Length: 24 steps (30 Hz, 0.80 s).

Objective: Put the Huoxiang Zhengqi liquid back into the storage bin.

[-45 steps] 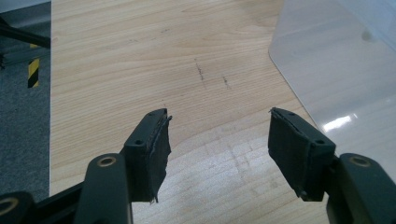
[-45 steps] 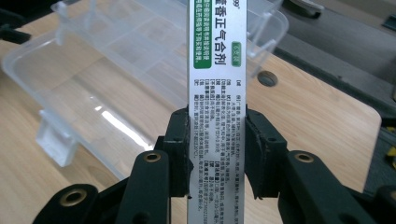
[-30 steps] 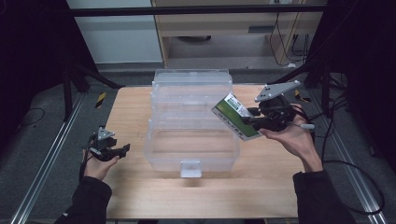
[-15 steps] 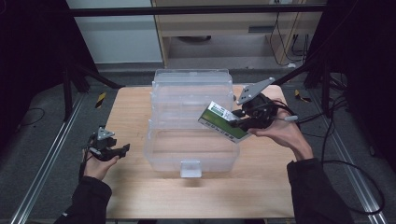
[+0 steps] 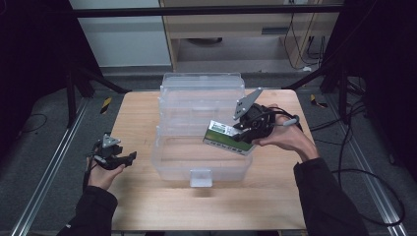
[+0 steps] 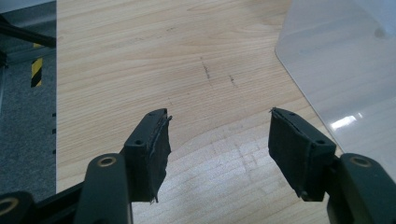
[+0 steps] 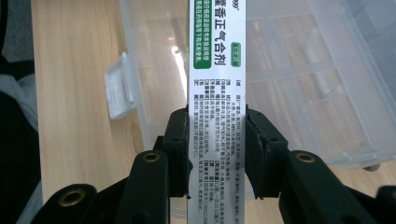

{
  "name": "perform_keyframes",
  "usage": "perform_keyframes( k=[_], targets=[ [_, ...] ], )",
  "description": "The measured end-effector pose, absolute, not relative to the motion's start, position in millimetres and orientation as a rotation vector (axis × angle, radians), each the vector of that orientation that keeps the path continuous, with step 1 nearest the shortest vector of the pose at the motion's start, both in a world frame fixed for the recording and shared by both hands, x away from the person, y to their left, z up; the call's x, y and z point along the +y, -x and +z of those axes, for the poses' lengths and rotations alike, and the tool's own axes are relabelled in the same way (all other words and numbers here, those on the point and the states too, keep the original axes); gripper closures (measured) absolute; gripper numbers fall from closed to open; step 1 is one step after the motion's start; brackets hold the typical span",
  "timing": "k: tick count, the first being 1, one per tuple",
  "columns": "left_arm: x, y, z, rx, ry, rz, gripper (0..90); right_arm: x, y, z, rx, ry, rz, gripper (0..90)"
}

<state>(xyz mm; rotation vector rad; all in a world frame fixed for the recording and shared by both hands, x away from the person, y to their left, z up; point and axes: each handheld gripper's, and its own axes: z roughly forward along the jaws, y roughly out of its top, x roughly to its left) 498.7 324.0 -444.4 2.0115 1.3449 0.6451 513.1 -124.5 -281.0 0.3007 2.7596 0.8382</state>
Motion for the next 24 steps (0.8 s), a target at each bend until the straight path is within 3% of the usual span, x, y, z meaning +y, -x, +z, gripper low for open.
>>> perform_keyframes(
  k=[24],
  targets=[
    [324.3,-499.1,-445.7,1.346,-2.018,0.645,38.0,-101.0,-520.4,-314.4,2.890,-0.104,0.596,64.4]
  ],
)
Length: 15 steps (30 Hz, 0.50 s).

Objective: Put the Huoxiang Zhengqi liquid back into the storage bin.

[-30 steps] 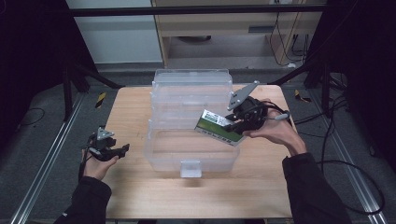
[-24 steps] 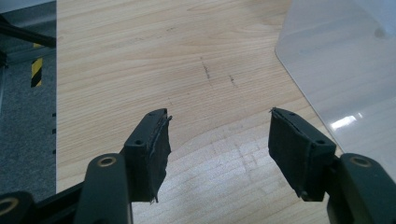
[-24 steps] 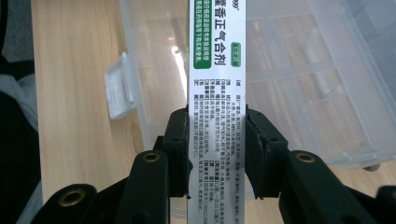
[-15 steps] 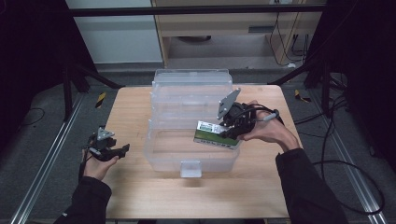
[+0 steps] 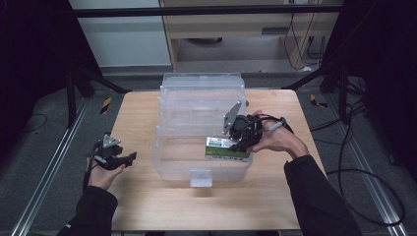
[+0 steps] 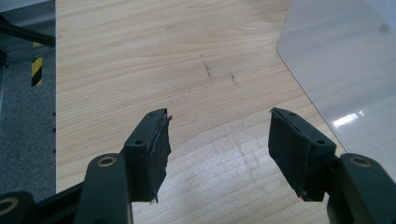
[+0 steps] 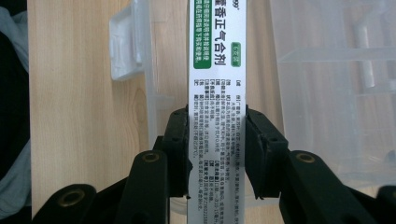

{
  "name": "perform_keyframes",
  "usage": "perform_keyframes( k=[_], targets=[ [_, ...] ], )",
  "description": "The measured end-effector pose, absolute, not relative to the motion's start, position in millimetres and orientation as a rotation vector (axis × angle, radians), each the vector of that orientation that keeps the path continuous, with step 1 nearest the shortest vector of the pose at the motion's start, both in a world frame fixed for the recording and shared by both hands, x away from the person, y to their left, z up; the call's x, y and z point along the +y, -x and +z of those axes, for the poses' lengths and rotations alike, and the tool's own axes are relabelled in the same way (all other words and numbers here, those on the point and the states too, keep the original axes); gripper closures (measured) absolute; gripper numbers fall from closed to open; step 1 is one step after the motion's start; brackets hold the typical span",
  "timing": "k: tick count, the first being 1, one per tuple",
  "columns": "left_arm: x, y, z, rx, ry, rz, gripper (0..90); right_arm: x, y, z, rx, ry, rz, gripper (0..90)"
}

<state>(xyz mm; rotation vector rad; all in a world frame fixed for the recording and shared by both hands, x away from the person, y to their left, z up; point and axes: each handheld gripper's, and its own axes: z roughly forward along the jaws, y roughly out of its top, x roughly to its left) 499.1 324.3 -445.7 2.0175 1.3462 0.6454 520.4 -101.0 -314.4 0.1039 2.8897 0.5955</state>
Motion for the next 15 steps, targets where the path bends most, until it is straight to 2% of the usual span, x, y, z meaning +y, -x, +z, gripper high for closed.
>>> perform_keyframes(
  k=[15],
  targets=[
    [324.0,-499.3,-446.7,1.346,-2.024,0.645,38.1,-90.1,-525.0,-331.3,2.939,-0.068,0.511,64.2]
  ],
)
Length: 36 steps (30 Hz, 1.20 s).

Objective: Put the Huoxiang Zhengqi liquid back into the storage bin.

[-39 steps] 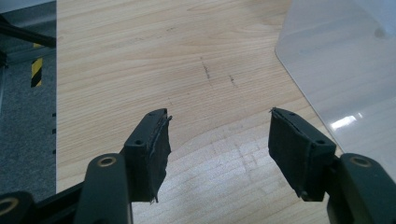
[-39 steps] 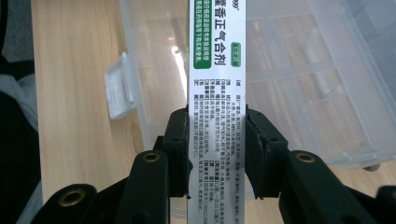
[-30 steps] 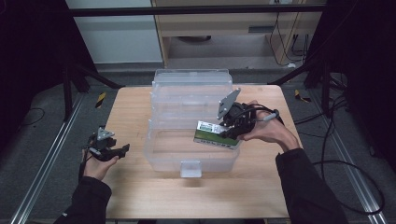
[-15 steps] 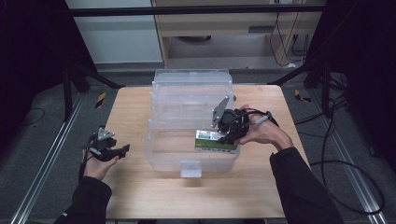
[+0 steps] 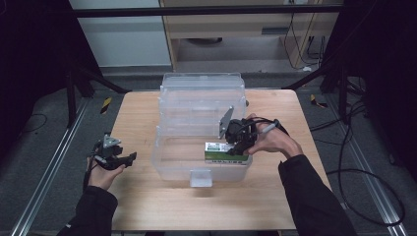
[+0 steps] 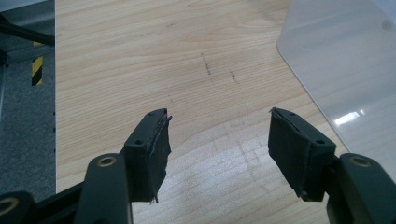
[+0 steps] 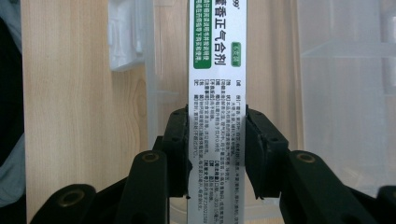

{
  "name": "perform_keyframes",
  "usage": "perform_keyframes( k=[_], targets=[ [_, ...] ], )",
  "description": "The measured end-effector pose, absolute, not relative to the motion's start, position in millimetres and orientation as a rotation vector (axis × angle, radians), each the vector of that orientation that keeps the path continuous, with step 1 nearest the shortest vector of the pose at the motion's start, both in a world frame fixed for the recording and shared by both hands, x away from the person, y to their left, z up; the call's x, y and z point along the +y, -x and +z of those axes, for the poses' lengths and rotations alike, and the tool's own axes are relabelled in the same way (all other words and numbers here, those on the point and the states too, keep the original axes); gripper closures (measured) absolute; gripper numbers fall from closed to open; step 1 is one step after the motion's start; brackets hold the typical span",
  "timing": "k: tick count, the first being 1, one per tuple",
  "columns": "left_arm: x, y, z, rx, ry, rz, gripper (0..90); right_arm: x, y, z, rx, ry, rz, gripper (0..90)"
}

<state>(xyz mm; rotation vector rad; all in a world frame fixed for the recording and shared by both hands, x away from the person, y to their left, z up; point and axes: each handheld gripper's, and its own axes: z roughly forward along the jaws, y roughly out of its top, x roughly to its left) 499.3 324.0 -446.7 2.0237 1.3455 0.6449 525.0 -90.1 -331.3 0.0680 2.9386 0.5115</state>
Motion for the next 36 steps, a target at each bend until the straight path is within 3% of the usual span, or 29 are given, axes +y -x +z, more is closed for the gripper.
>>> perform_keyframes(
  k=[36],
  targets=[
    [323.2,-499.7,-448.3,1.342,-2.037,0.647,38.1,-78.9,-529.5,-372.4,3.002,-0.084,0.403,63.8]
  ],
)
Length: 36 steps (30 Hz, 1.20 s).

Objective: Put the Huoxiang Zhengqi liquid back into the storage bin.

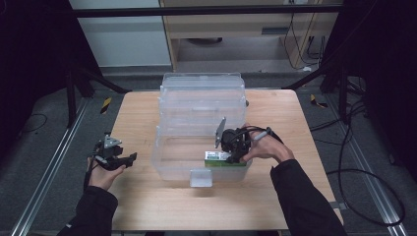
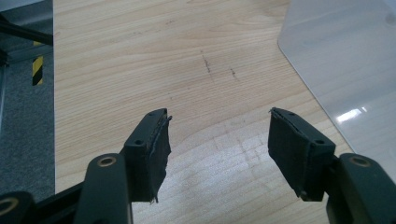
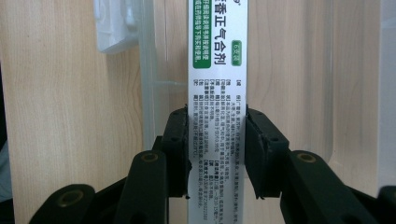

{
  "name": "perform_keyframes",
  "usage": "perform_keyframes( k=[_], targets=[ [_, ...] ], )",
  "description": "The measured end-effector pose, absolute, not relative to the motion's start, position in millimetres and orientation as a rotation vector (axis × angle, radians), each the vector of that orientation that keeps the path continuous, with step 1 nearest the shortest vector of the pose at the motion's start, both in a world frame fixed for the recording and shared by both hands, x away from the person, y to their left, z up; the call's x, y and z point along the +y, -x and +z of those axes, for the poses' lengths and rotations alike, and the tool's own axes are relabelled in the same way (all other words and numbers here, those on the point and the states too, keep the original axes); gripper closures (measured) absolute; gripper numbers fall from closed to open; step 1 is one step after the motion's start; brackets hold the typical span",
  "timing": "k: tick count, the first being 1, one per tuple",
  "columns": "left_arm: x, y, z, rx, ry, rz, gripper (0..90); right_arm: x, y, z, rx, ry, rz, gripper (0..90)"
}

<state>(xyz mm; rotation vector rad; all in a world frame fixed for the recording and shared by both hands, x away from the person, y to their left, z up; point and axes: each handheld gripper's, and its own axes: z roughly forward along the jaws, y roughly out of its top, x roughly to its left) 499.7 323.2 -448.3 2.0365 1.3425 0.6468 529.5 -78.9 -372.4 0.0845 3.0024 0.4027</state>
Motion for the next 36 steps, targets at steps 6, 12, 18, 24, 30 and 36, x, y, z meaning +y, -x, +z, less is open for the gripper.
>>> perform_keyframes(
  k=[6,12,18,24,30,36],
  targets=[
    [323.2,-499.7,-448.2,1.343,-2.037,0.647,38.1,-77.6,-529.4,-376.5,3.004,-0.085,0.385,63.5],
    [323.2,-499.7,-448.2,1.342,-2.038,0.648,38.2,-75.6,-530.3,-383.1,3.009,-0.084,0.351,63.1],
    [322.6,-499.7,-448.2,1.339,-2.037,0.649,38.2,-81.3,-531.1,-374.7,2.995,-0.133,0.415,61.2],
    [322.8,-499.6,-448.0,1.341,-2.037,0.649,38.1,-88.6,-529.2,-361.1,2.954,-0.194,0.490,58.5],
    [323.0,-499.5,-447.9,1.341,-2.034,0.651,38.2,-96.9,-525.0,-344.9,2.899,-0.269,0.607,58.3],
    [324.5,-498.9,-447.8,1.337,-2.022,0.651,39.2,-97.4,-516.4,-336.2,2.858,-0.326,0.688,57.4]
  ],
)
